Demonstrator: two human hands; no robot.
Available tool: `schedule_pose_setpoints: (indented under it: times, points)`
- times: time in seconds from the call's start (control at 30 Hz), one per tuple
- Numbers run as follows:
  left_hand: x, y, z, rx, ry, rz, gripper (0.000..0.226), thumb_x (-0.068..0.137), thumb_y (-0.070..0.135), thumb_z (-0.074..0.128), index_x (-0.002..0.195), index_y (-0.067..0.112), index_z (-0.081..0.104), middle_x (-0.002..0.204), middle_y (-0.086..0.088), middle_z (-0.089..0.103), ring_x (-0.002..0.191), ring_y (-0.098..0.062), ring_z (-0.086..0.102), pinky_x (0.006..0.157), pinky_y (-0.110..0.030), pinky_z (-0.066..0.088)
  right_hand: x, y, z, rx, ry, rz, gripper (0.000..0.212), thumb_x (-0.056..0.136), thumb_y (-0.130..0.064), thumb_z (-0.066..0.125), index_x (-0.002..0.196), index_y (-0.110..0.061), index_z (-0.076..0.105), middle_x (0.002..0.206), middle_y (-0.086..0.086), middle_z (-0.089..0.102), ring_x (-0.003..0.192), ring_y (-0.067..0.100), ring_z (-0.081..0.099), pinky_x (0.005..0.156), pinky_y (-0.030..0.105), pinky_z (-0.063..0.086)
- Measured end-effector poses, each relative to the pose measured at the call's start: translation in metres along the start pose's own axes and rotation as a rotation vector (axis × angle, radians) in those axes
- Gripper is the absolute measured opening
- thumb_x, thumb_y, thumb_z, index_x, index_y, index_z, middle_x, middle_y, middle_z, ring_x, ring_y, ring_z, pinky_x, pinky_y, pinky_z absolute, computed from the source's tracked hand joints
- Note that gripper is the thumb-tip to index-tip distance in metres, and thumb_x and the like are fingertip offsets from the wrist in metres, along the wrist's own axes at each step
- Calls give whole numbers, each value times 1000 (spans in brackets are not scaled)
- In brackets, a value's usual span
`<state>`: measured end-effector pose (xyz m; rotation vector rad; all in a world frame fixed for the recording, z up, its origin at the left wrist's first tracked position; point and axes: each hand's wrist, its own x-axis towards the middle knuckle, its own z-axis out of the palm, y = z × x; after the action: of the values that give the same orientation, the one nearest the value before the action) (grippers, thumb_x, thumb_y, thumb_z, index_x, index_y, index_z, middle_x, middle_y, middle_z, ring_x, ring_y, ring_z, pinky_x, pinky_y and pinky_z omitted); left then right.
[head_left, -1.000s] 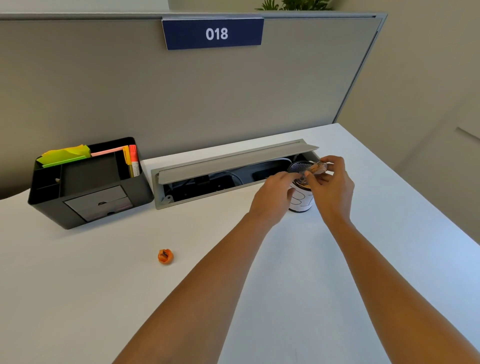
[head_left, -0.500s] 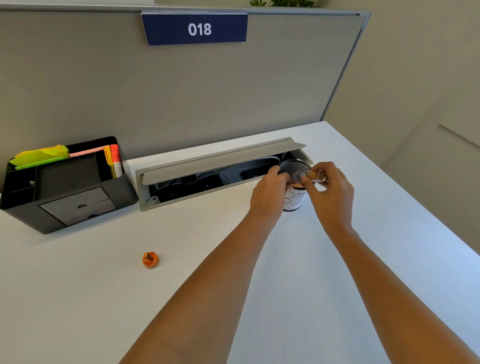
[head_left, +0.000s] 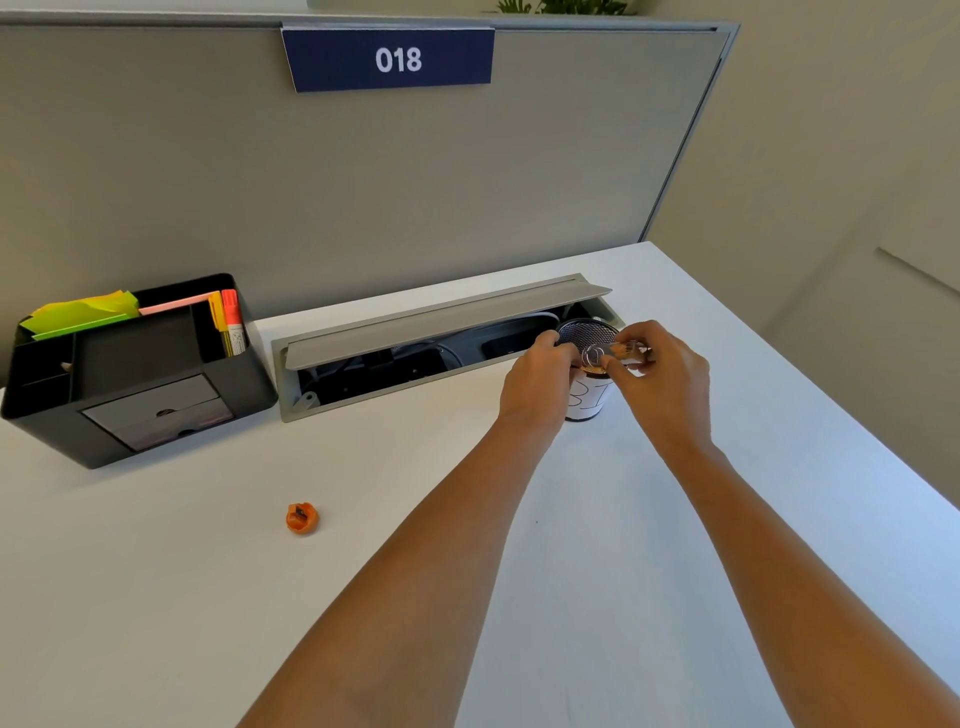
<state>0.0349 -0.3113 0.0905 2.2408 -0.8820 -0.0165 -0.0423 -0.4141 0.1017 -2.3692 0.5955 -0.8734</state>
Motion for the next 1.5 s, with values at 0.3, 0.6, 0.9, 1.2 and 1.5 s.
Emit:
schedule_pose_setpoints:
  times: [0.3,0.6,0.9,1.2,1.5]
  points:
    - [4,8,-5,-72,84,52,49,87,24,63,132,12,50,127,-9,62,118,-26,57,94,-36,49,11,-17,1,24,-56,7,31,76,-21,74,103,-11,62,94,9,70,78,19,64,73,21,49]
    - [15,26,-19,-680,171,-261,28,87,12,61,115,5,60,108,-16,69,102,-27,65,93,-34,52,21,-33,-8,250,-16,76,39,84,-27,65,117,-15,48,103,-8,59,79,4,60,64,-1,44]
    - [26,19,-25,-1336,94,-642,51,87,13,62,133,20,43,130,-13,56,96,-21,66,78,-24,56,5,-24,3,331,-63,259,24,91,-33,52,110,-20,60,114,-5,53,87,1,55,70,7,41]
    - [23,20,-26,-1384,-12,-627,46,88,14,61,132,11,48,125,-16,61,103,-22,63,84,-27,54,7,-36,10,350,-196,136,32,93,-26,49,123,-17,58,119,-12,46,111,5,45,86,10,39]
    - [18,16,-35,-1394,-109,-517,11,91,11,56,92,21,60,90,-1,64,81,-11,63,62,-15,55,15,-34,18,365,-343,100,39,92,-25,39,128,-21,53,135,-3,50,126,18,46,104,36,43]
